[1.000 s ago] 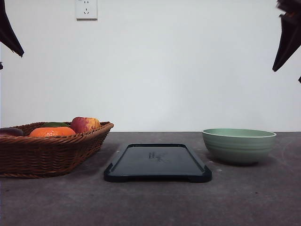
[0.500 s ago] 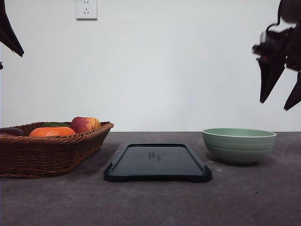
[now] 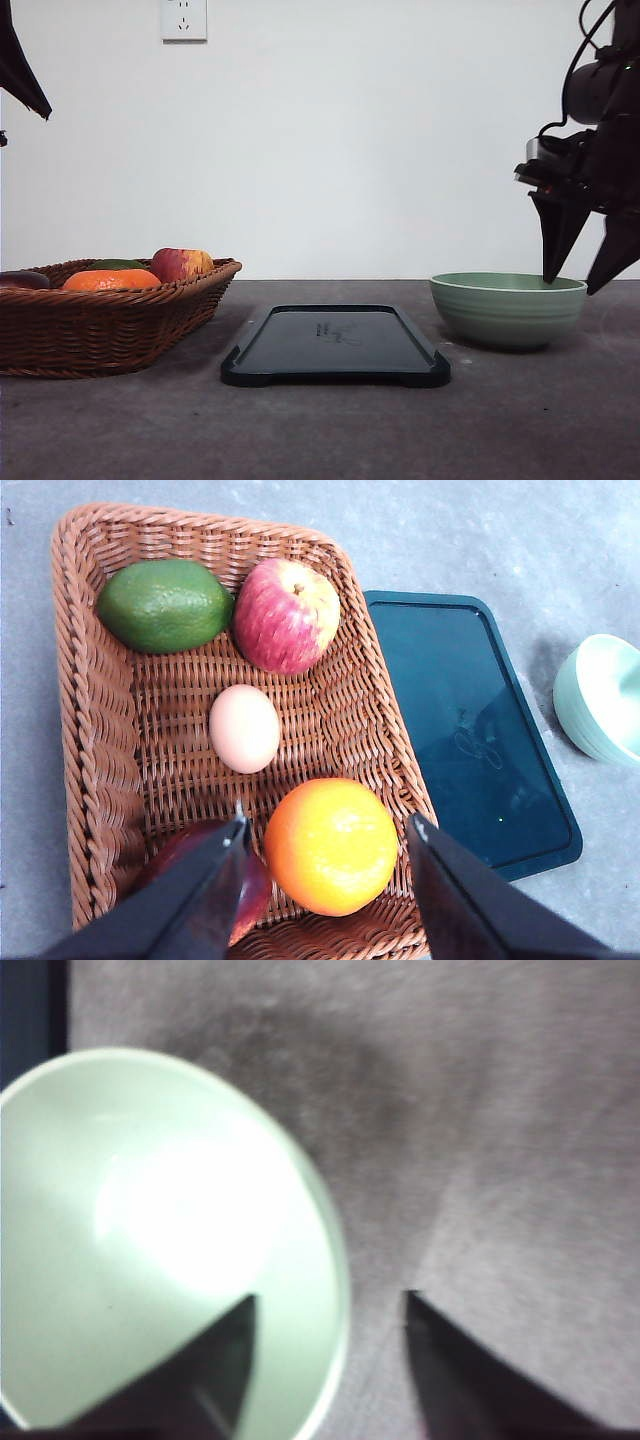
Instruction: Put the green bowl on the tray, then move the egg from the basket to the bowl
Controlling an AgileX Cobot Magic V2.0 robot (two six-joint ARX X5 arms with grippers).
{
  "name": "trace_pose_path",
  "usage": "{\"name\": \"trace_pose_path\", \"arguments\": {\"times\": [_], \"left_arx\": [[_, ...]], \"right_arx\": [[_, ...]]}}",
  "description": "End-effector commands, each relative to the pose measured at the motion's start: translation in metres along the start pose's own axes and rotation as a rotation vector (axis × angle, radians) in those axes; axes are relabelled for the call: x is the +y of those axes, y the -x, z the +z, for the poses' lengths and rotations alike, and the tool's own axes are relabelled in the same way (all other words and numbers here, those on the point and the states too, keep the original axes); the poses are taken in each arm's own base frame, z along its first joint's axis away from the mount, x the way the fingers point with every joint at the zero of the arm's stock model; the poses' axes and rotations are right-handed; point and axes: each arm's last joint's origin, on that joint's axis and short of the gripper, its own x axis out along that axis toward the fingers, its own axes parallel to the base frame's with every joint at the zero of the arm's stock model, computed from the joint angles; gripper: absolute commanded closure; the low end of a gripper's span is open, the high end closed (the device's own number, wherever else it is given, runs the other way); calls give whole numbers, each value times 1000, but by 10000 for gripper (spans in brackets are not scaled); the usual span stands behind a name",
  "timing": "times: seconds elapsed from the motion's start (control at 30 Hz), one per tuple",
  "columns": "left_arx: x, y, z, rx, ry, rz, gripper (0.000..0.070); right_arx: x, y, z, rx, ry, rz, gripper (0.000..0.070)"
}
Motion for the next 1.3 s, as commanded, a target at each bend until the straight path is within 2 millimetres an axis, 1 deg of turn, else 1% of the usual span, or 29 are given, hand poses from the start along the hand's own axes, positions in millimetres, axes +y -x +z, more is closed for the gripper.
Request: {"name": "trace_pose_path", "arguments": {"times": [0.0,0.07,0.1,0.17,0.27,0.37,0.47,0.57,0.67,0.77,0.83,0.93,1.03,1.13,1.27], "left_arx": [[-2,3,7,-26,-16,-9,389],[-2,3,7,-26,-16,-9,389],[-2,3,7,-25,-16,-9,389],[-2,3,7,-26,-16,-9,389],[-2,3,7,-25,-16,-9,389],[-2,3,7,-25,-16,-9,389],[-2,3,7,-25,-16,-8,389],[-2,3,7,-26,-16,-8,389],[-2,3,7,-26,-17,-8,389],[-2,3,7,-26,-17,-8,389],[-2,3,7,-26,-17,-8,389],[-2,3,7,-26,-17,-8,389],[-2,3,7,-25,-16,-8,389],[-2,3,7,-25,-16,-8,389],[-2,3,7,-25,-16,-8,389]], "right_arx": [[1,-8,5,16,24,-6,597],[3,-12,4,29,30,-6,681],[4,-13,4,31,32,-9,693],[5,-12,4,38,32,-12,700],[7,-4,5,69,24,-30,700],[11,10,9,99,17,-42,700],[19,28,15,122,16,-41,700],[34,44,22,105,47,-33,700],[57,56,30,57,96,-14,700],[85,63,35,-3,157,9,700],[105,64,37,-35,203,20,700],[134,58,38,-69,266,20,700],[156,42,39,-57,318,36,700],[171,20,41,-37,353,39,700],[181,-9,42,1,372,9,700]]}}
